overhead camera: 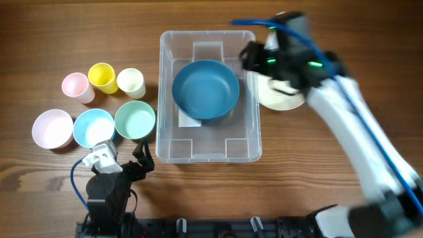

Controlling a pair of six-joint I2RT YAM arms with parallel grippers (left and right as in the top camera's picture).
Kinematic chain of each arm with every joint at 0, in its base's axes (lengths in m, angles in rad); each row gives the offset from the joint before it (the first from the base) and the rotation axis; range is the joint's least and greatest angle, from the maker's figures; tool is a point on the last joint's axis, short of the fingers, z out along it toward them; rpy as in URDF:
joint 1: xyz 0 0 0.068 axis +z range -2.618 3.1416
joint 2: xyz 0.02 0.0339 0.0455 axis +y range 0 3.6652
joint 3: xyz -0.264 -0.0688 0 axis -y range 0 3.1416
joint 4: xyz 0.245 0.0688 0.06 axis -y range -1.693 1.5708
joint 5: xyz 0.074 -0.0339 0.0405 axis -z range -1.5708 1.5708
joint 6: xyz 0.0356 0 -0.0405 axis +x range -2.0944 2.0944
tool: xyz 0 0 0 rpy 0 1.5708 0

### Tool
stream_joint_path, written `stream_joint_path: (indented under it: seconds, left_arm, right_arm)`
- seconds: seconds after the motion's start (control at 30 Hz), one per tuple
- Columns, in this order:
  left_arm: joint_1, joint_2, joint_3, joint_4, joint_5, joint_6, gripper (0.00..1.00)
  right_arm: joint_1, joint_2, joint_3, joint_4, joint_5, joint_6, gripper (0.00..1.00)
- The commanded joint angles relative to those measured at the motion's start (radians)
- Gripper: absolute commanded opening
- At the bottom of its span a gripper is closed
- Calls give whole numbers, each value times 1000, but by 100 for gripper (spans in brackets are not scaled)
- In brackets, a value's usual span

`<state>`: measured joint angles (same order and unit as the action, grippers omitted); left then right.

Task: Pack container
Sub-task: 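Carry the second dark blue bowl with the right gripper and stack it in the bin, then grip the cream bowl rim with the right gripper and lift it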

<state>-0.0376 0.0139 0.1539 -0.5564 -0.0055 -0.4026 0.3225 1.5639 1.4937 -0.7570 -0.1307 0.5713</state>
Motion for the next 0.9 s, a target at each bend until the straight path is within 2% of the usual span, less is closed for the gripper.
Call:
stream_joint_path:
  seconds: [0.0, 0.17, 0.3, 0.33, 0.47, 0.67, 0.8, 0.87]
  left_arm:
    - [-5, -9, -5, 3, 8, 2, 100]
    - [-5, -9, -5, 3, 8, 2, 100]
    - [-5, -9, -5, 3, 8, 2, 100]
    - [-5, -9, -5, 3, 8, 2, 100]
    - [-5, -9, -5, 3, 8, 2, 100]
    - [-5, -9, -5, 3, 8, 2, 100]
    - [-5, -9, -5, 3, 8, 2, 100]
    - [-5, -9, -5, 3, 8, 2, 100]
  right_arm:
    - [-158, -156, 32, -85, 0, -22, 71]
    - [-402, -127, 0, -292, 48, -131, 79]
    - [-483, -15, -113, -277, 43, -162, 83]
    - [-486, 44, -147, -254, 7, -207, 83]
    - [-485, 221, -166, -230, -97, -258, 72]
    - [-483, 368, -166, -189, -133, -257, 68]
    - [-483, 401, -166, -167, -146, -254, 42]
    - [-483, 402, -166, -157, -158, -253, 39]
